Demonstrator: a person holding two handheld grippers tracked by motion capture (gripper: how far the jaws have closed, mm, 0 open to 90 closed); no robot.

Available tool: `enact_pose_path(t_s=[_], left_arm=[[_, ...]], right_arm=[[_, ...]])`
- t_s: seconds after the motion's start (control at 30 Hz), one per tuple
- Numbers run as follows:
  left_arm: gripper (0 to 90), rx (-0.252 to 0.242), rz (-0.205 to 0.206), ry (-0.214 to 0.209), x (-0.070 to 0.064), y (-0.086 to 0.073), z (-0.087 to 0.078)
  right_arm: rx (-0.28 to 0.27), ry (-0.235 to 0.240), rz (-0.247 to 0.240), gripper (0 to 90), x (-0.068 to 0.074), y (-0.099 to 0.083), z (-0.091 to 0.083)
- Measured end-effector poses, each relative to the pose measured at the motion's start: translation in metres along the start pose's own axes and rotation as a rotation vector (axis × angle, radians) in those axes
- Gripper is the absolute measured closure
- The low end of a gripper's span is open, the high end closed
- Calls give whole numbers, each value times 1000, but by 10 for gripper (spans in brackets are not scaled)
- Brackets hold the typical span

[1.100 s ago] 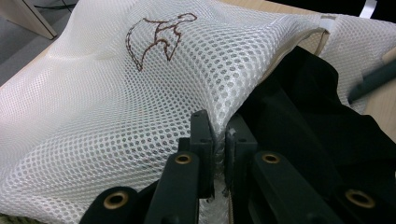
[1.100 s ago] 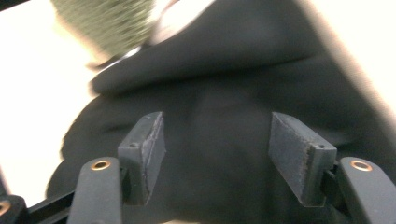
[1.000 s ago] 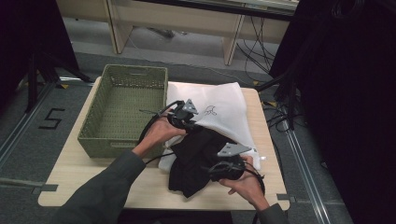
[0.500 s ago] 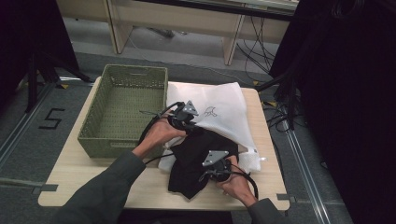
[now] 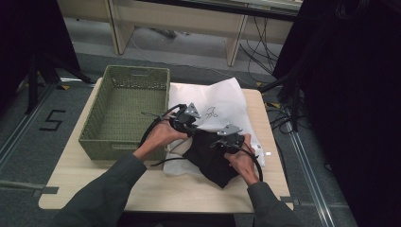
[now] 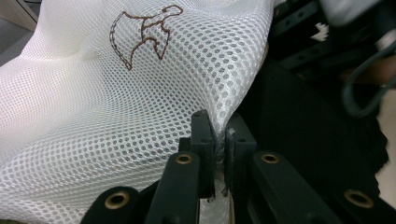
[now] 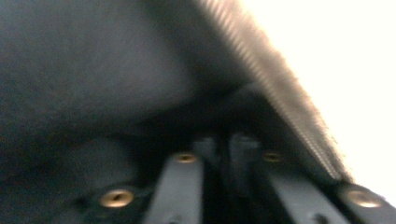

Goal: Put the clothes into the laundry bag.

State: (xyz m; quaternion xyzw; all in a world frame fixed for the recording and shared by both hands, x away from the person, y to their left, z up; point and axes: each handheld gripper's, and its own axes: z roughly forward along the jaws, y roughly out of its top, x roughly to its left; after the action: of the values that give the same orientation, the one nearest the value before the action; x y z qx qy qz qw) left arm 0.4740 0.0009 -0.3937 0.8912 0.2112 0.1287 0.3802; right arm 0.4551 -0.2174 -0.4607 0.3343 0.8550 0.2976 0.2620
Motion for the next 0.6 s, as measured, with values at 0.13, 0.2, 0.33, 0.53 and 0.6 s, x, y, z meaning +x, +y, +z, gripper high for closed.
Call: enact_pose_path(t_s=[0.13, 0.2, 0.33, 0.53, 0.6], left_arm=[[838, 0, -9, -2, 0, 0, 2], [837, -2, -7, 1, 1, 1, 1], [836, 0, -4, 3, 0, 1, 1], [836, 1, -8, 5, -1, 2, 2], [836, 4, -2, 4, -1, 2, 2]], right_arm=[[-81, 59, 80, 457, 1, -2, -40], [-102, 98, 98, 398, 4, -6, -56], [-111, 258, 129, 339, 27, -22, -78], [42, 310, 20, 369, 67, -32, -55], [93, 268, -45, 562, 74, -34, -38]])
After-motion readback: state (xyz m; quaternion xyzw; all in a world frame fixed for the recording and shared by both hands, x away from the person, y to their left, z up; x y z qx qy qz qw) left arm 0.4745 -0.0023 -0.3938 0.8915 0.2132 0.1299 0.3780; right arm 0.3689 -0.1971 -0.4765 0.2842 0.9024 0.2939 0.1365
